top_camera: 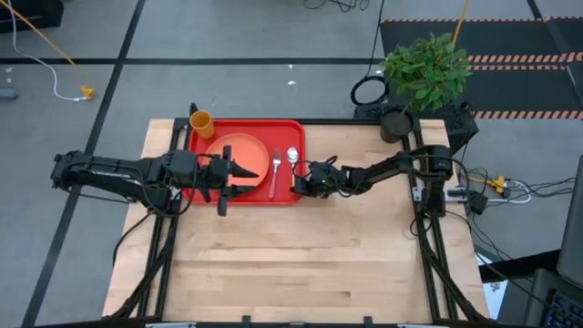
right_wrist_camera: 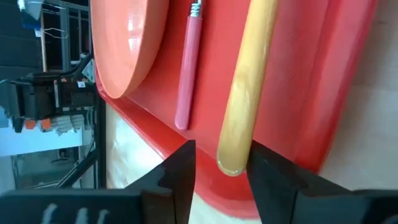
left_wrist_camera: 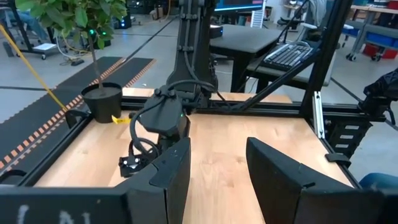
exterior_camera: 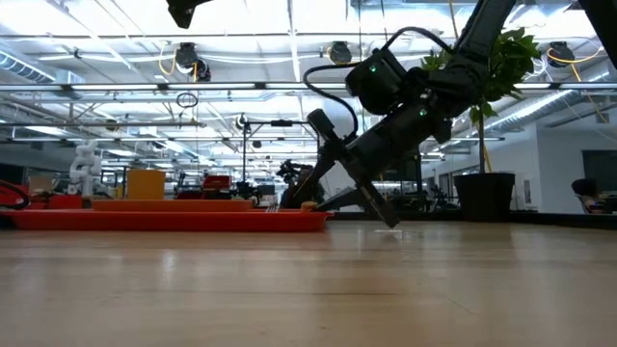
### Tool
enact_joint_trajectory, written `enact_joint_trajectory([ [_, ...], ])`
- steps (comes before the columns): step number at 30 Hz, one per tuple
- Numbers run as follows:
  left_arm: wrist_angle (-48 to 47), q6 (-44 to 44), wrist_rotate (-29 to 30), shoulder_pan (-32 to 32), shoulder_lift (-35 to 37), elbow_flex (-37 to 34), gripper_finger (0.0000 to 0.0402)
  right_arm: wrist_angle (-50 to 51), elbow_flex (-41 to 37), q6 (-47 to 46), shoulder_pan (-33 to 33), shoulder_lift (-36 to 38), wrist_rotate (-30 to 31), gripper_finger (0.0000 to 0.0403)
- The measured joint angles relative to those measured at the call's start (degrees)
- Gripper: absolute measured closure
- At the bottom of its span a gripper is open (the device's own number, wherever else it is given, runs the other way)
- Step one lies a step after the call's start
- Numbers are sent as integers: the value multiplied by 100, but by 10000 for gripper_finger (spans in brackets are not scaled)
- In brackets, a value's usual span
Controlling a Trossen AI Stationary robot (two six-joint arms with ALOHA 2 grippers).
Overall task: Pick and place plate/cup/fork/spoon on tray
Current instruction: Put the orange spoon on the red serving tray to right of the pink fork
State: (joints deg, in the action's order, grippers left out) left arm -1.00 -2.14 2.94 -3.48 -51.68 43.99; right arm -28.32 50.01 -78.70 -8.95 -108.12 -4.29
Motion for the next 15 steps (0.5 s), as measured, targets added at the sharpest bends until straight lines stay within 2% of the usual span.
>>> enact_joint_trajectory([
  [7,0,-53,-11,-46,0,0,245,27,-1,75,149,322,5,270],
  [15,-24,-159,-9,-46,0,0,245,53,8,236,208,348,5,269],
])
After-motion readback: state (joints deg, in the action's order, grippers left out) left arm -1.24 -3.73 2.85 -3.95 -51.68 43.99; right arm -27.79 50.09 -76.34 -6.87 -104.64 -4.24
